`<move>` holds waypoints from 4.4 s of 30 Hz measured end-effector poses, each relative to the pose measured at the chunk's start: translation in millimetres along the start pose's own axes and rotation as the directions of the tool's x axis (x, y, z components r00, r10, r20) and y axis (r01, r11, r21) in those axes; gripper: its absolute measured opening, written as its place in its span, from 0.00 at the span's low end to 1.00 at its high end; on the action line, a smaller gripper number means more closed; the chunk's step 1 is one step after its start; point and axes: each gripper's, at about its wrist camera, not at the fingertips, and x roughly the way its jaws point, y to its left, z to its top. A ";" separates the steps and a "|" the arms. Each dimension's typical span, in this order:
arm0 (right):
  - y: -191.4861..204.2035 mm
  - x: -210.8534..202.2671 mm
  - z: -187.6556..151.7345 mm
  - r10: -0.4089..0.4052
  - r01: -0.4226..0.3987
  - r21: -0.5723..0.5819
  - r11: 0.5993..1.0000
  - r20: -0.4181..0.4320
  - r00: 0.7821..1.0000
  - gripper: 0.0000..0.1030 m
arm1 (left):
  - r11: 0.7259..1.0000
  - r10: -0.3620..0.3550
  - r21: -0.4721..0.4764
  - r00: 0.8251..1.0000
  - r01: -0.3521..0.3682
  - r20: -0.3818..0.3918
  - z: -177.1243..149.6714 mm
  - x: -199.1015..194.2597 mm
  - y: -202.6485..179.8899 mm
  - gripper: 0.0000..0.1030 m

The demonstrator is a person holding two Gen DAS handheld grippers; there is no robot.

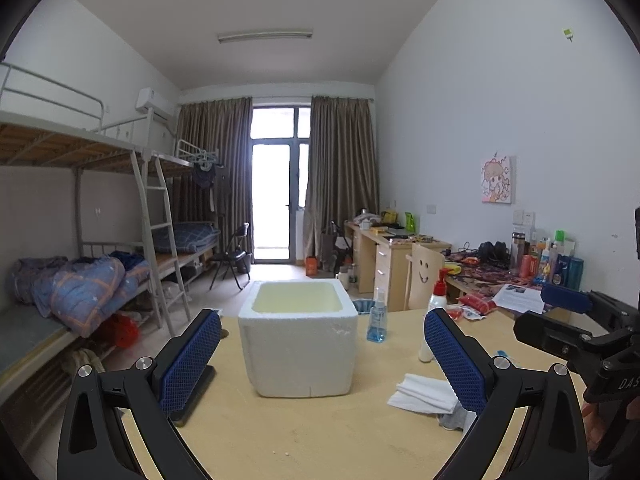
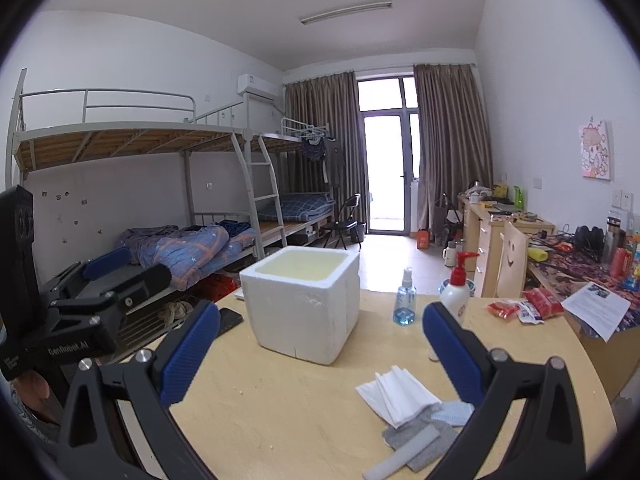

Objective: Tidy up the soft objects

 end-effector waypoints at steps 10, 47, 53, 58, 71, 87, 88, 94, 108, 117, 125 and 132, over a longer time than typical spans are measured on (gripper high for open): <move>-15.6 -20.0 -32.1 -0.084 0.082 0.046 0.996 0.042 0.996 1.00 | 0.999 -0.021 -0.024 1.000 0.021 -0.017 -29.5 -2.4 -4.0 0.99; -48.4 -39.5 -130.2 -0.212 0.215 0.115 0.970 -0.034 0.977 1.00 | 0.998 -0.036 -0.047 0.998 0.034 -0.043 -120.6 3.0 -32.6 0.99; -70.2 -45.1 -136.1 -0.220 0.225 0.159 0.961 -0.048 0.974 1.00 | 0.994 -0.108 0.016 0.992 0.110 -0.072 -122.8 13.8 -61.7 0.99; -85.9 -53.3 -139.9 -0.273 0.280 0.165 0.946 -0.064 0.960 1.00 | 0.982 -0.182 0.037 0.977 0.187 -0.107 -125.1 29.0 -88.0 0.99; -108.8 -46.0 -148.2 -0.289 0.307 0.184 0.934 -0.119 0.950 1.00 | 0.936 -0.321 0.064 0.913 0.347 -0.253 -136.1 67.0 -131.9 0.96; -121.3 -31.5 -152.6 -0.274 0.302 0.197 0.933 -0.159 0.949 1.00 | 0.916 -0.318 0.069 0.818 0.396 -0.479 -153.1 109.1 -157.6 0.53; -121.5 -30.9 -153.0 -0.271 0.300 0.197 0.934 -0.159 0.949 1.00 | 0.912 -0.321 0.073 0.813 0.404 -0.487 -154.3 109.9 -159.7 0.50; -124.5 -26.5 -155.3 -0.259 0.292 0.209 0.933 -0.172 0.950 1.00 | 0.915 -0.307 0.076 0.804 0.397 -0.508 -156.2 116.5 -164.3 0.40; -122.3 -17.9 -155.1 -0.241 0.276 0.204 0.939 -0.183 0.953 1.00 | 0.915 -0.285 0.094 0.792 0.393 -0.540 -161.2 123.8 -166.4 0.22; -119.9 -14.3 -151.4 -0.233 0.269 0.198 0.943 -0.186 0.955 1.00 | 0.912 -0.293 0.109 0.814 0.395 -0.502 -156.5 117.4 -162.0 0.18; -111.7 -4.5 -144.9 -0.219 0.252 0.174 0.952 -0.187 0.958 1.00 | 0.918 -0.302 0.106 0.846 0.382 -0.440 -141.6 107.1 -142.2 0.18; -105.3 11.0 -142.9 -0.203 0.241 0.165 0.956 -0.216 0.955 1.00 | 0.934 -0.280 0.099 0.874 0.344 -0.398 -131.5 97.6 -121.9 0.18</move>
